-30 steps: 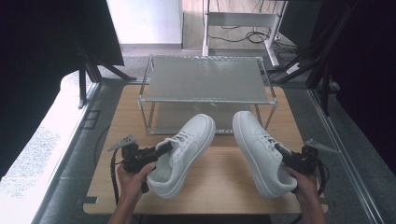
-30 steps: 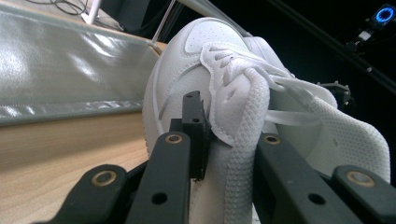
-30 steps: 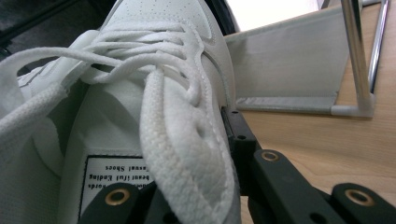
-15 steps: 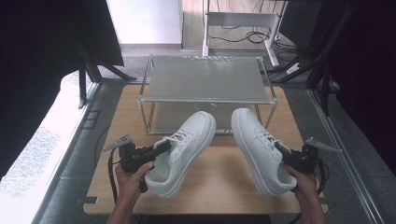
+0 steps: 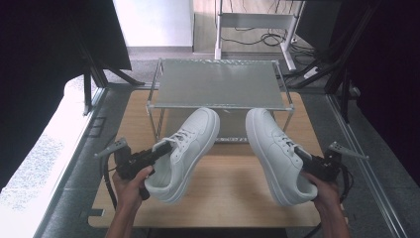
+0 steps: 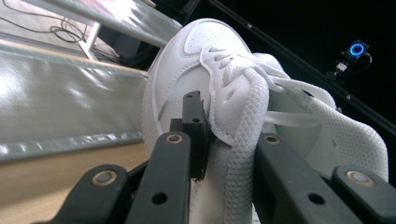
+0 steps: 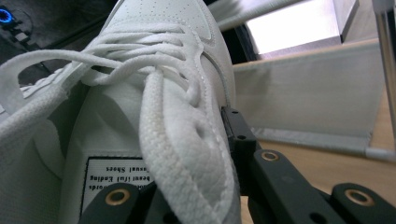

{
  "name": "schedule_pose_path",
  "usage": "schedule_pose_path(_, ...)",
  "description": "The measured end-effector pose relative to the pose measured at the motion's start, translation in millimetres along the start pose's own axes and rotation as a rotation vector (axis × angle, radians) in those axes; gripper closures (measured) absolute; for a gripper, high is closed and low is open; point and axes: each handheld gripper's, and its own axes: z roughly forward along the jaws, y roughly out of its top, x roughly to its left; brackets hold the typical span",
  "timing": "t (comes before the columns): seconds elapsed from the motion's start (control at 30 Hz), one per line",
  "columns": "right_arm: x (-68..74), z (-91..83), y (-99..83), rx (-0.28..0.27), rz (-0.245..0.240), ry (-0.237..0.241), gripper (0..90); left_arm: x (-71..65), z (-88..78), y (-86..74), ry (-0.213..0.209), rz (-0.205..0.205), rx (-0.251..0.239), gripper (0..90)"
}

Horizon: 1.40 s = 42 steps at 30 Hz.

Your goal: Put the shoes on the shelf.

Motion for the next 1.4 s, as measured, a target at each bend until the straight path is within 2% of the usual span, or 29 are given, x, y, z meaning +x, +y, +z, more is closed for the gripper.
schedule_pose_path(0.13, 7.7, 1.1, 8.8, -0.016, -0.024, 0.015, 85.6, -1.2, 0.6, 8.7, -0.004, -0.005, -0.014, 81.2)
schedule_pose_path(0.23, 13.0, 3.1, 15.8, -0.026, -0.035, 0.009, 85.6, -6.1, 1.9, 17.3, -0.01, 0.019, -0.015, 81.2)
schedule_pose_path(0.47, 21.1, 3.5, 34.4, -0.047, -0.041, 0.01, 85.6, -11.2, 8.0, 33.6, -0.031, 0.024, -0.03, 81.2)
schedule_pose_path(0.77, 27.7, 15.1, 60.2, -0.056, -0.043, -0.007, 85.6, -17.0, 22.3, 59.7, -0.051, 0.042, -0.049, 81.2)
schedule_pose_path(0.87, 29.6, 20.7, 71.2, -0.045, -0.045, -0.011, 85.5, -16.8, 27.5, 67.6, -0.055, 0.037, -0.049, 81.3)
schedule_pose_path(1.0, 31.0, 26.4, 84.8, -0.046, -0.053, -0.031, 85.6, -16.1, 32.0, 76.4, -0.041, 0.041, -0.049, 81.2)
schedule_pose_path(1.2, 32.6, 33.7, 102.2, -0.058, -0.037, -0.048, 85.6, -11.5, 37.5, 91.9, -0.029, 0.023, -0.064, 81.2)
schedule_pose_path(1.4, 34.6, 43.8, 113.9, -0.055, -0.025, -0.07, 85.6, -12.8, 45.5, 107.0, -0.032, 0.012, -0.076, 81.2)
